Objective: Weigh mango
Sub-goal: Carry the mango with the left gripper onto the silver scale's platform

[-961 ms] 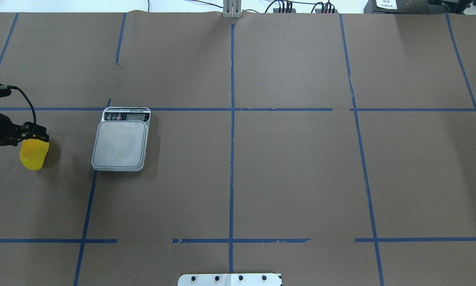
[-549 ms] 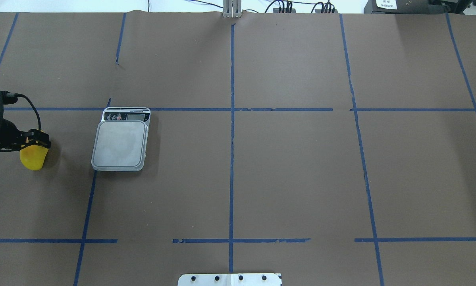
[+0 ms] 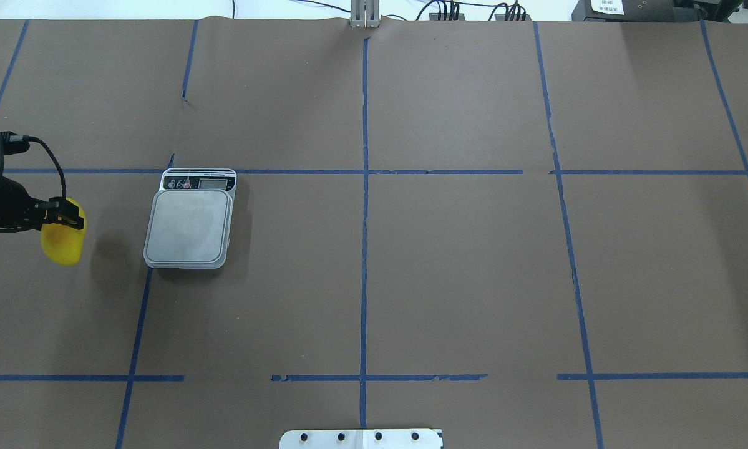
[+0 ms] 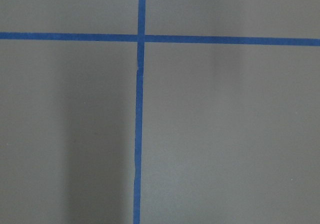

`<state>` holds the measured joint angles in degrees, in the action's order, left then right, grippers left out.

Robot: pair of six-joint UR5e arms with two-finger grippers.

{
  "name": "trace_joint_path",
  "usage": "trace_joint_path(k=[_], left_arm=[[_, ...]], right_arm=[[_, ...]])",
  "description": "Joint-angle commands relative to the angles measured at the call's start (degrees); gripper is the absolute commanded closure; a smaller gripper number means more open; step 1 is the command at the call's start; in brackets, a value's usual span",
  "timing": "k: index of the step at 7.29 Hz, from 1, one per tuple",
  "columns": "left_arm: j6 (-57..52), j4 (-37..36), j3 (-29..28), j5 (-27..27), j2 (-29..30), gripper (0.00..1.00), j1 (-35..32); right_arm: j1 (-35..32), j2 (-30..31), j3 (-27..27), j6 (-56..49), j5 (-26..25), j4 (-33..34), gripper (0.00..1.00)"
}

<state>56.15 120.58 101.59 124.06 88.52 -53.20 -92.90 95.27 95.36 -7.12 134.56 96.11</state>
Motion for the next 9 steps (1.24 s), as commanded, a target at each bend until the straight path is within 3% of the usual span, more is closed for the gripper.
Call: trace_joint_path(k=[1, 3, 4, 6, 9], left_arm=[[-0.1, -10.6, 7.8, 2.3, 1.5, 1.0, -1.7], [1.7, -18.4, 5.0, 2.0, 13.9, 1.0, -1.3], [7.5, -17.9, 1.0, 1.7, 18.6, 1.0, 0.5], [12.1, -17.5, -0.1, -1.6, 19.8, 1.0, 6.9], [12.2, -12.1, -4.3, -1.9, 19.8, 1.0, 8.6]], right_arm=[[0.0, 0.0, 0.0, 0.0, 0.0, 0.0, 0.0], [0.0, 0.0, 0.0, 0.0, 0.0, 0.0, 0.0], [0.0, 0.0, 0.0, 0.0, 0.0, 0.0, 0.0], [0.0, 0.0, 0.0, 0.0, 0.0, 0.0, 0.0], [0.0, 0.0, 0.0, 0.0, 0.0, 0.0, 0.0]])
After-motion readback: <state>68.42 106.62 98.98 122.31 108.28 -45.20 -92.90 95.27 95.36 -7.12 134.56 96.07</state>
